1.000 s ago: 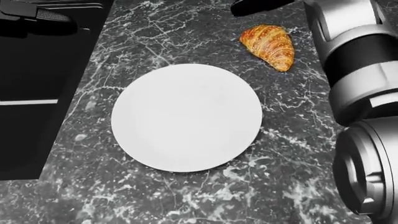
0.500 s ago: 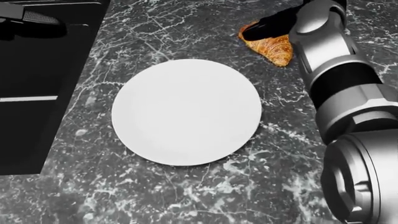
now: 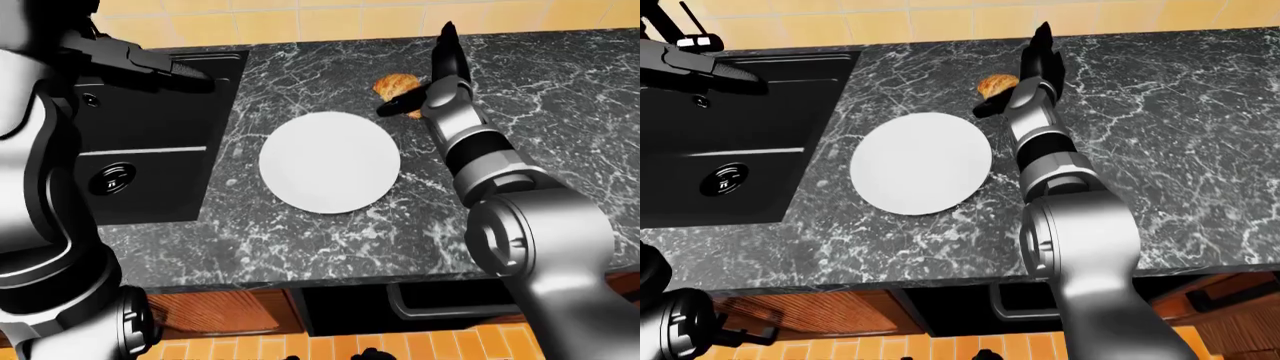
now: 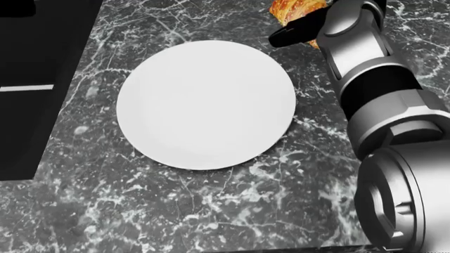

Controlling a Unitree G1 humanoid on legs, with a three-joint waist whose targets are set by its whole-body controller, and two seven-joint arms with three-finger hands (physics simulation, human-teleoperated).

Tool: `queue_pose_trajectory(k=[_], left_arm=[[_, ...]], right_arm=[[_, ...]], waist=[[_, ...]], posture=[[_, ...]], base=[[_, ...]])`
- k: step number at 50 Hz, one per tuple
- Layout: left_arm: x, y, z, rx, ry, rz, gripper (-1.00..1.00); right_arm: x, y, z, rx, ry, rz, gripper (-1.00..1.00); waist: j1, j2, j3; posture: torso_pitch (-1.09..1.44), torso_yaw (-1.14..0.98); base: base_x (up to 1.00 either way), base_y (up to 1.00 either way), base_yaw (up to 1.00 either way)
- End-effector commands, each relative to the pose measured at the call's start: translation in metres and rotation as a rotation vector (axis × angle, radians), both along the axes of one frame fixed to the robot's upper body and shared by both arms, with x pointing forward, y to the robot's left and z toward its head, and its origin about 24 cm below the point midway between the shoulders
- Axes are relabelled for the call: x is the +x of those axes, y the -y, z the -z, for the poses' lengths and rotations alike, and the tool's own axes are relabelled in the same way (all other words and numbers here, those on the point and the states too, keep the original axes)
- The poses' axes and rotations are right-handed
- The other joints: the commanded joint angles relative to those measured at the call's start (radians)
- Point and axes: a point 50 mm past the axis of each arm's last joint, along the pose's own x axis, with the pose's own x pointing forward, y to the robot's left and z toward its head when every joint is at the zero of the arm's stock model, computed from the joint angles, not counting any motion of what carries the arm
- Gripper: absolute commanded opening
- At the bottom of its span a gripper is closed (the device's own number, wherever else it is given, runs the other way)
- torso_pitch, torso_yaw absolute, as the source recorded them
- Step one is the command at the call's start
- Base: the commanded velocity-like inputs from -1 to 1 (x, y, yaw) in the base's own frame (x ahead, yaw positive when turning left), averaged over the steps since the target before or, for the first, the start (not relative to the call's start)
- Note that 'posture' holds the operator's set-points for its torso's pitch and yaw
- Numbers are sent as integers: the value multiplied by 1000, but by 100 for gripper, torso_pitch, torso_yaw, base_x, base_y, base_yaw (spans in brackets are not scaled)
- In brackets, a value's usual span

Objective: Place the pastries on the plates.

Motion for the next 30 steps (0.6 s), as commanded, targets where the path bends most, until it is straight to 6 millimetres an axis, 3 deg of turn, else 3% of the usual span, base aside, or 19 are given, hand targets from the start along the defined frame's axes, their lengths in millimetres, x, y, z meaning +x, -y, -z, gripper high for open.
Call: queue_pose_trajectory(k=[1,11,30], left_arm=[[-7,0,-11,14,64,-9,100],[-6,0,-6,16,56,-7,100],[-8,1,-5,23,54,-5,100]], right_arm=[[-2,-2,-35,-14,123,2,100],[-4,-5,-54,-17,146,-3,100],[-3,-11,-55,-24,130,-30,100]], waist=[[0,1,-33],[-4,-2,2],[-3,-6,62]], posture=[[24,0],[31,0],[43,0]], base=[[0,0,0],[0,0,0],[0,0,0]])
